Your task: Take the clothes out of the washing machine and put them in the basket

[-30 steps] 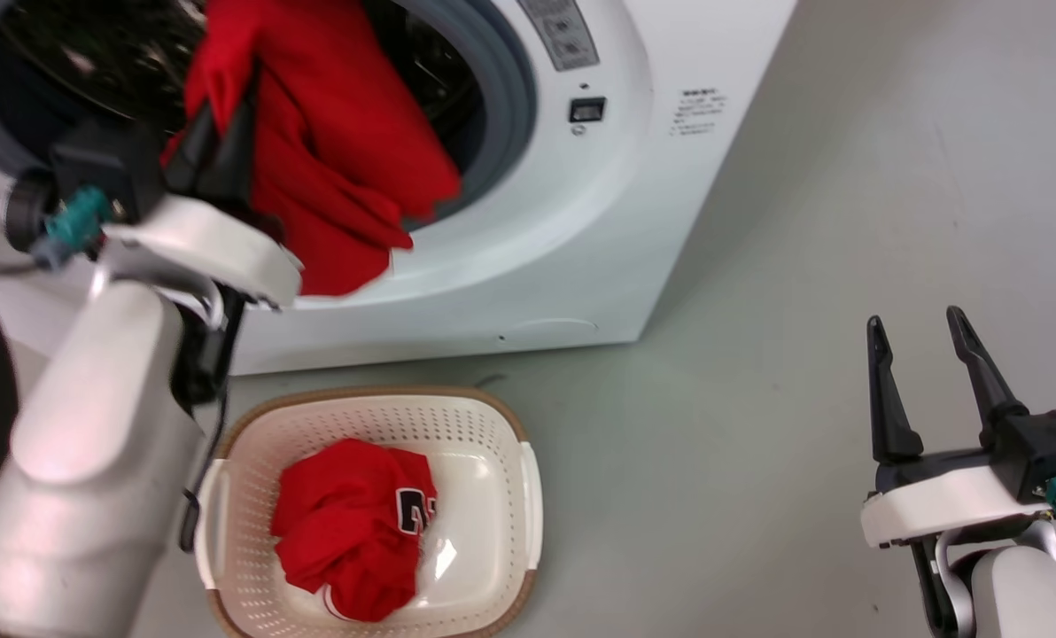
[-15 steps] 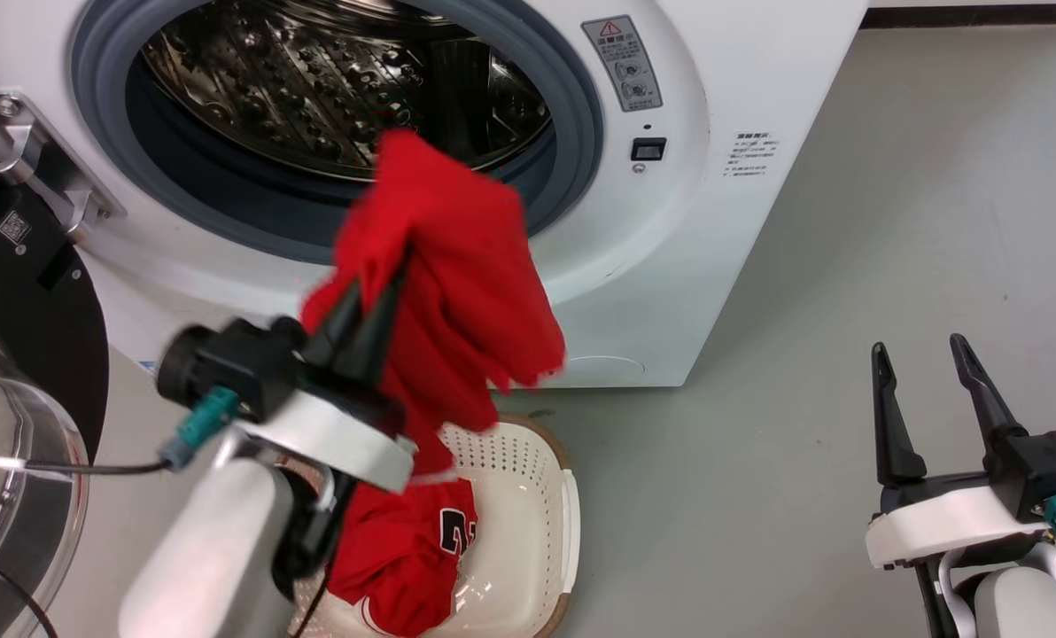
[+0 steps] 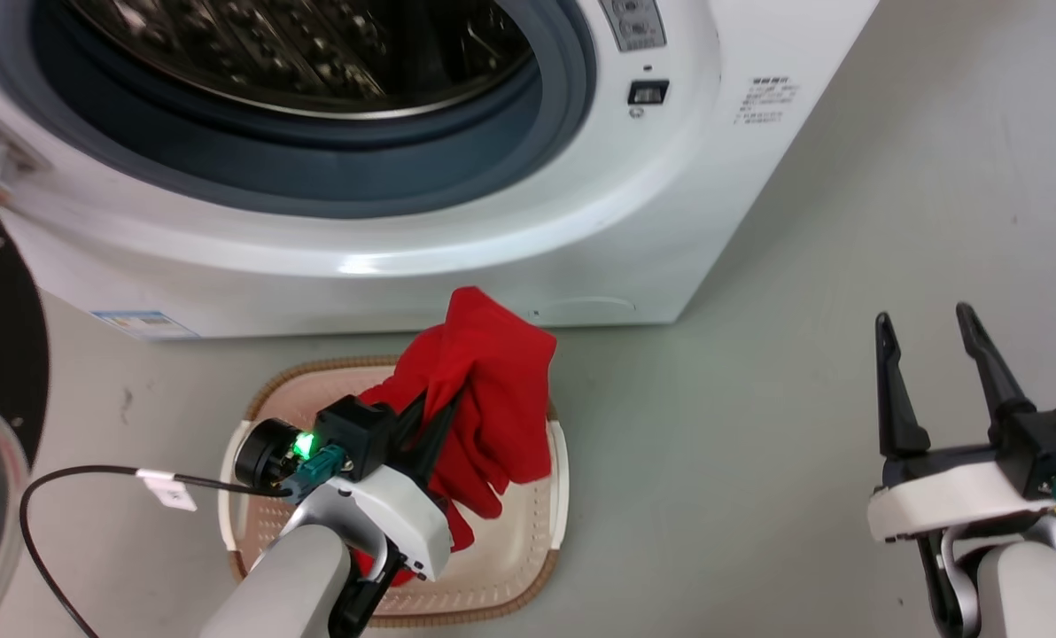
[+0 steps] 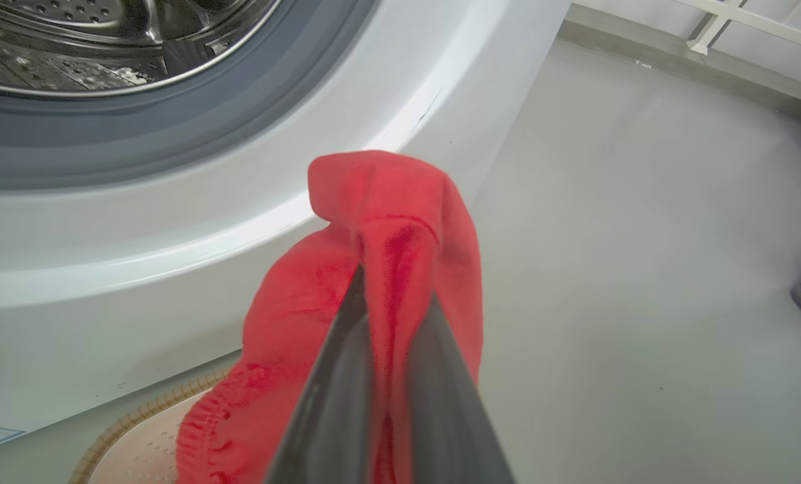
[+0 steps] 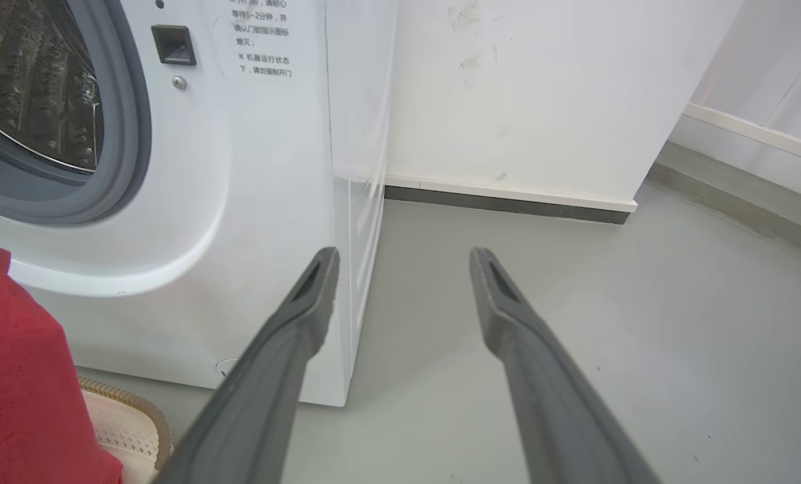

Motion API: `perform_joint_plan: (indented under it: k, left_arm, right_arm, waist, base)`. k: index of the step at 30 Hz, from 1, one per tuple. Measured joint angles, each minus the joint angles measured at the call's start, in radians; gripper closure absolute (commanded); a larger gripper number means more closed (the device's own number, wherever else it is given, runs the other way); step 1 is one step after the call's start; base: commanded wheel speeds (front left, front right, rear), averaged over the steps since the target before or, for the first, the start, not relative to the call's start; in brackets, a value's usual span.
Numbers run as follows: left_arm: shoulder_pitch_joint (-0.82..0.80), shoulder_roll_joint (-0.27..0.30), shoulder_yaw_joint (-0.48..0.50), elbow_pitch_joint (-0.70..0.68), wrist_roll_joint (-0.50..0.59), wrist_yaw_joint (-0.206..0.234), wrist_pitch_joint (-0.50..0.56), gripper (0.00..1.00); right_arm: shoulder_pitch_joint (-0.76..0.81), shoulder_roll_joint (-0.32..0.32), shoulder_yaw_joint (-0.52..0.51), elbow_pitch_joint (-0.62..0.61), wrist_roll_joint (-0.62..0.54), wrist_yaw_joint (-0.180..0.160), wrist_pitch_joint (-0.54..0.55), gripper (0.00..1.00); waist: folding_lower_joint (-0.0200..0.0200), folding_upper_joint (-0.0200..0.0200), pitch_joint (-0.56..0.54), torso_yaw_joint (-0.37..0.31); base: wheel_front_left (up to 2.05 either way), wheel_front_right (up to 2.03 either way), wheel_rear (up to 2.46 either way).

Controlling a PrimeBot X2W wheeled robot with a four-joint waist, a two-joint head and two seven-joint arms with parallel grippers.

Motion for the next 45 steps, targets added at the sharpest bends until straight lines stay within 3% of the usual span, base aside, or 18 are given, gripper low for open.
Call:
perform_joint_plan:
  k: [15,31,38,39,40,45]
  left_arm:
    - [-0.23,-0.064,-0.063,0.467,0.018,-0.024,-0.027,1.0]
    - [-0.42,-0.022,-0.192,0.725,0.026,-0.026,-0.03,1.0]
    - [-0.453,-0.036,-0.211,0.811,-0.01,-0.026,-0.03,1.0]
    - [-0.454,-0.039,-0.216,0.818,-0.012,-0.026,-0.03,0.54]
    - [-0.456,-0.042,-0.222,0.819,-0.015,-0.026,-0.03,0.0]
    - [-0.465,-0.049,-0.225,0.788,-0.029,-0.026,-0.03,0.0]
  right_arm:
    - [-0.081,0.0,0.008,-0.036,0.03,0.0,0.0,0.0]
    - [-0.124,-0.001,0.039,-0.084,0.091,0.0,0.0,0.0]
    - [-0.132,0.0,0.044,-0.093,0.106,0.0,0.0,0.0]
    - [-0.132,0.0,0.044,-0.092,0.106,0.0,0.0,0.0]
    - [-0.132,0.0,0.044,-0.092,0.106,0.0,0.0,0.0]
    - [-0.134,0.0,0.039,-0.084,0.097,0.0,0.0,0.0]
  waist:
    - [0.0002,0.0,0.271,-0.083]
    - [0.0002,0.0,0.482,-0.194]
    - [0.0002,0.0,0.532,-0.222]
    - [0.0002,-0.0001,0.533,-0.223]
    - [0.0002,-0.0001,0.534,-0.222]
    - [0.0001,0.0,0.512,-0.209]
  base:
    - [0.0,0.0,0.0]
    - [0.0,0.0,0.0]
    - [0.0,0.0,0.0]
    - [0.0,0.0,0.0]
    - [0.0,0.0,0.0]
    - [0.0,0.0,0.0]
